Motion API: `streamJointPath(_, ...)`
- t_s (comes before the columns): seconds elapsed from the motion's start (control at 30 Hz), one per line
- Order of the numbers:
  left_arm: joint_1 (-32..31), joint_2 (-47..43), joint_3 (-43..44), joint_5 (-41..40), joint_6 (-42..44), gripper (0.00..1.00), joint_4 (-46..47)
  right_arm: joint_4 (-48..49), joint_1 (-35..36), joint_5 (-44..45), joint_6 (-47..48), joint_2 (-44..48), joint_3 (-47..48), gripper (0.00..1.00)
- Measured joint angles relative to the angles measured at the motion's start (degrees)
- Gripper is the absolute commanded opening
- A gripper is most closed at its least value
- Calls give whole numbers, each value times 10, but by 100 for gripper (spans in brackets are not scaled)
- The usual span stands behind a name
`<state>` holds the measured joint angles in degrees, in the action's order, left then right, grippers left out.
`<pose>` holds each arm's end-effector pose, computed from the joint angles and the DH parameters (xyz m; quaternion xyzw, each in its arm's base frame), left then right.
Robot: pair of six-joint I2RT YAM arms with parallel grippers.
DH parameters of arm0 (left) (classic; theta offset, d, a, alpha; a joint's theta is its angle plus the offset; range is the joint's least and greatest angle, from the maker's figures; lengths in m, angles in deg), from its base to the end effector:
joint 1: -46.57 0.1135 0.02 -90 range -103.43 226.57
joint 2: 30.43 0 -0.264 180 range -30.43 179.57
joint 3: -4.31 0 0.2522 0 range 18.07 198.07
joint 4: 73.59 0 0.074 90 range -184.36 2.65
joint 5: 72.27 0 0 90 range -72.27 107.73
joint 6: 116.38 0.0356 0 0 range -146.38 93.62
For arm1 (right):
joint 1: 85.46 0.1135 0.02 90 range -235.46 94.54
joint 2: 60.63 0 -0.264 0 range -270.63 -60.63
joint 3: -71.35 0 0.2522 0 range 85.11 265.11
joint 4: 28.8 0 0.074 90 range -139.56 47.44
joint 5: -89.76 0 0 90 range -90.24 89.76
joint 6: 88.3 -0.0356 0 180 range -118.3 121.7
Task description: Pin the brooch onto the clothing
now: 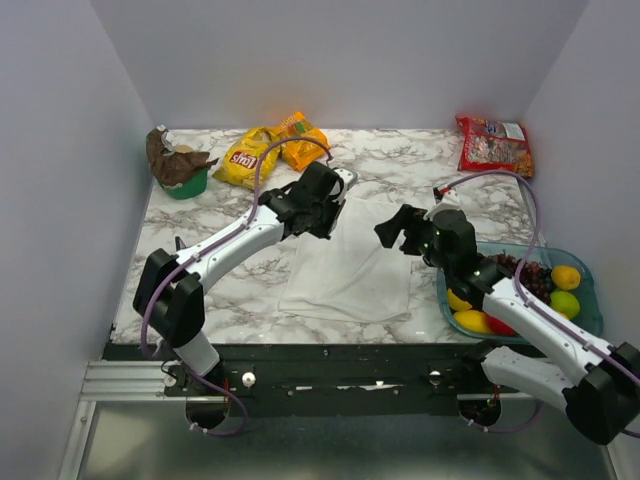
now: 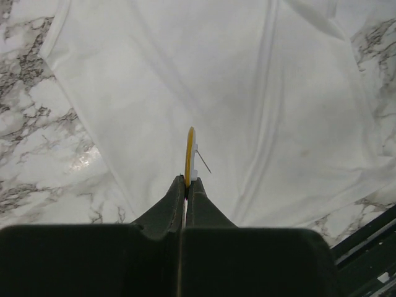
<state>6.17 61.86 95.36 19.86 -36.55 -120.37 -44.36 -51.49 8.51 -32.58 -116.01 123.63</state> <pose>0.2702 -0.2317 0.2904 0.2498 0.8995 -0.1687 0.3164 0.1899 0.1214 0.2822 0.0467 0.8099 0.2749 0.5161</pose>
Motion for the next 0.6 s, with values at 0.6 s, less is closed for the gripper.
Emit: streamJointPath(0.6,-53,187,180,-173,37,0,-126,12,-74,-55,-49,-277,70,70)
